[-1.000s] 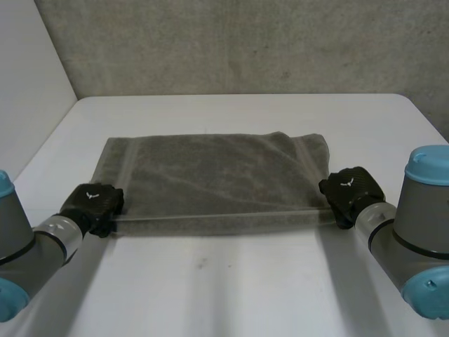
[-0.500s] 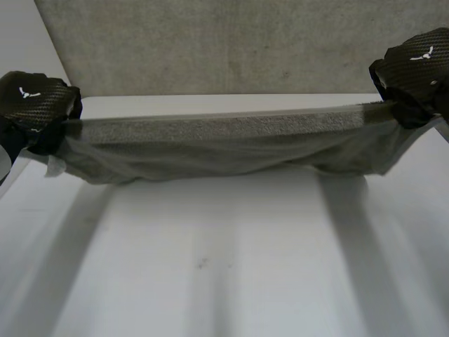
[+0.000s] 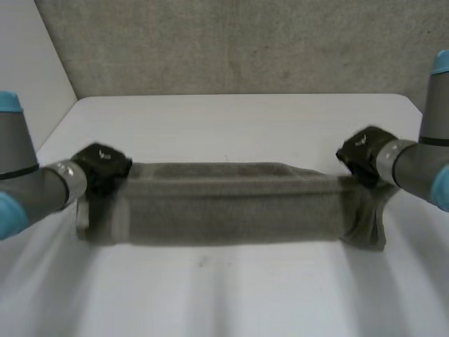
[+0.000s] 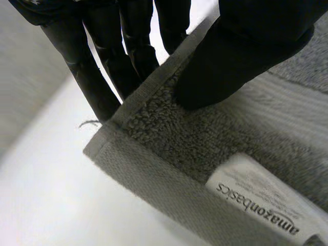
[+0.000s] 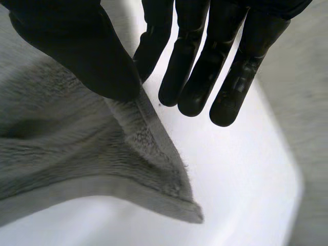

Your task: Fold the towel.

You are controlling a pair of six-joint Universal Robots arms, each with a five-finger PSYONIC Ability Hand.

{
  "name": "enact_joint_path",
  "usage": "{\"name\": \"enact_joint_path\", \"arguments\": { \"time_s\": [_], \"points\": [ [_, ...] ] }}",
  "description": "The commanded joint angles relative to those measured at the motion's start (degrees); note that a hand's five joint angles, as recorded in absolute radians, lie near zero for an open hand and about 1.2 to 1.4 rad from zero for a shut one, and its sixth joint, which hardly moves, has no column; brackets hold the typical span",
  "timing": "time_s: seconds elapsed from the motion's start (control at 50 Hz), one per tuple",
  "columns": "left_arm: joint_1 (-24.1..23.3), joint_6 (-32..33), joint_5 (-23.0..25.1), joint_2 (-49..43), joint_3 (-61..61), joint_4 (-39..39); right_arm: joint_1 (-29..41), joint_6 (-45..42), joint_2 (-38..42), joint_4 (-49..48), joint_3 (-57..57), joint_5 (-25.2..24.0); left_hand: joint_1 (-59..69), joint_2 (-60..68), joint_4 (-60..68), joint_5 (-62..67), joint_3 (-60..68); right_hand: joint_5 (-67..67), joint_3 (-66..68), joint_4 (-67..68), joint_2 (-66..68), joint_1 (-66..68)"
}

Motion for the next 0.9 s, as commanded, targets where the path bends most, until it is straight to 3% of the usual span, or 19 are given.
{"name": "enact_joint_path", "arguments": {
  "time_s": [0.02, 0.04, 0.08, 0.1, 0.12, 0.16, 0.26, 0.3, 0.4, 0.52, 0.68, 0.82, 0.84, 0.86, 0.88, 0.9],
  "points": [
    [-3.7, -2.0, -0.7, 1.2, 7.3, 31.1, 2.3, 1.2, -0.1, -31.3, -9.6, 5.1, 11.6, 10.3, 10.5, 10.4, 10.4, 13.4, 11.9, 11.4, 12.6, 25.7],
    [-3.7, -2.0, -0.7, 1.3, 7.3, 31.2, 2.3, 1.2, -0.1, -31.4, -9.6, 5.1, 11.6, 10.3, 10.5, 10.4, 10.4, 13.4, 11.9, 11.4, 12.6, 25.7],
    [-5.1, -5.1, -0.8, 5.8, 5.5, 48.0, 2.9, 1.8, -5.7, -49.0, -6.2, 6.2, 11.6, 10.3, 10.5, 10.4, 10.4, 13.4, 11.9, 11.4, 12.6, 25.7],
    [-5.1, -5.1, -0.8, 5.8, 5.5, 48.1, 2.9, 1.8, -5.7, -49.1, -6.2, 6.2, 11.6, 10.3, 10.5, 10.4, 10.4, 13.4, 11.9, 11.4, 12.6, 25.7],
    [-5.2, -7.9, -0.7, 8.5, 4.2, 55.2, 2.9, 2.0, -8.3, -56.8, -3.6, 6.3, 11.6, 10.3, 10.5, 10.4, 10.4, 13.4, 11.9, 11.4, 12.6, 25.7],
    [-5.3, -11.1, -0.8, 10.4, 3.1, 59.3, 2.9, 2.0, -10.1, -61.7, -1.3, 6.2, 11.6, 10.3, 10.5, 10.4, 10.4, 13.4, 11.9, 11.4, 12.6, 25.7],
    [-4.3, -17.9, -0.6, 12.9, 2.2, 54.8, 3.2, 2.0, -12.1, -57.2, 1.5, 6.0, 11.6, 10.3, 10.5, 10.4, 10.4, 13.4, 11.9, 11.4, 12.6, 25.7],
    [-4.1, -19.9, -0.4, 11.7, 1.1, 50.1, 3.2, 2.2, -11.8, -48.6, 2.5, 5.9, 11.6, 10.3, 10.5, 10.4, 10.4, 13.4, 11.9, 11.4, 12.6, 25.7],
    [-3.0, -19.4, -0.3, 10.7, -2.6, 44.8, 3.2, 2.5, -10.8, -38.9, 6.5, 5.5, 11.6, 10.3, 10.5, 10.4, 10.4, 13.4, 11.9, 11.4, 12.6, 25.7],
    [-1.2, -19.2, 0.1, 8.5, -8.3, 40.4, 3.0, 3.1, -8.7, -34.7, 12.4, 4.6, 11.6, 10.3, 10.5, 10.4, 10.4, 13.4, 11.9, 11.4, 12.6, 25.7],
    [0.1, -16.5, 3.9, 2.9, -16.6, 33.9, 2.5, 3.3, -1.5, -33.7, 21.1, 0.1, 11.6, 10.3, 10.5, 10.4, 10.4, 13.4, 11.9, 11.4, 12.6, 25.7],
    [3.8, -8.3, 4.2, 2.0, -22.0, 33.0, 2.2, 8.8, 1.7, -31.2, 23.5, -1.8, 11.6, 10.3, 10.5, 10.4, 10.4, 13.4, 11.9, 11.4, 12.6, 25.7],
    [3.8, -8.3, 4.2, 2.0, -22.0, 33.0, 2.1, 11.7, 1.2, -29.9, 23.5, -2.1, 11.6, 10.3, 10.5, 10.4, 10.4, -2.0, -3.5, -4.0, -2.8, 10.3],
    [4.2, -7.9, 4.2, 2.3, -22.5, 33.0, 2.1, 11.8, 1.2, -29.9, 23.5, -2.1, 11.6, 10.3, 10.5, 10.4, 10.4, -2.2, -3.6, -4.2, -3.0, 10.1],
    [4.6, -7.8, 4.2, 2.7, -23.0, 33.0, 1.6, 14.6, 0.8, -28.5, 23.5, -2.7, 11.6, 10.3, 10.5, 10.4, 10.4, -22.5, -24.0, -24.5, -23.3, -10.2],
    [4.6, -7.8, 4.2, 2.7, -23.0, 33.0, 1.6, 14.6, 0.8, -28.5, 23.5, -2.8, 11.6, 10.3, 10.5, 10.4, 10.4, -22.7, -24.2, -24.7, -23.5, -10.4]
  ]
}}
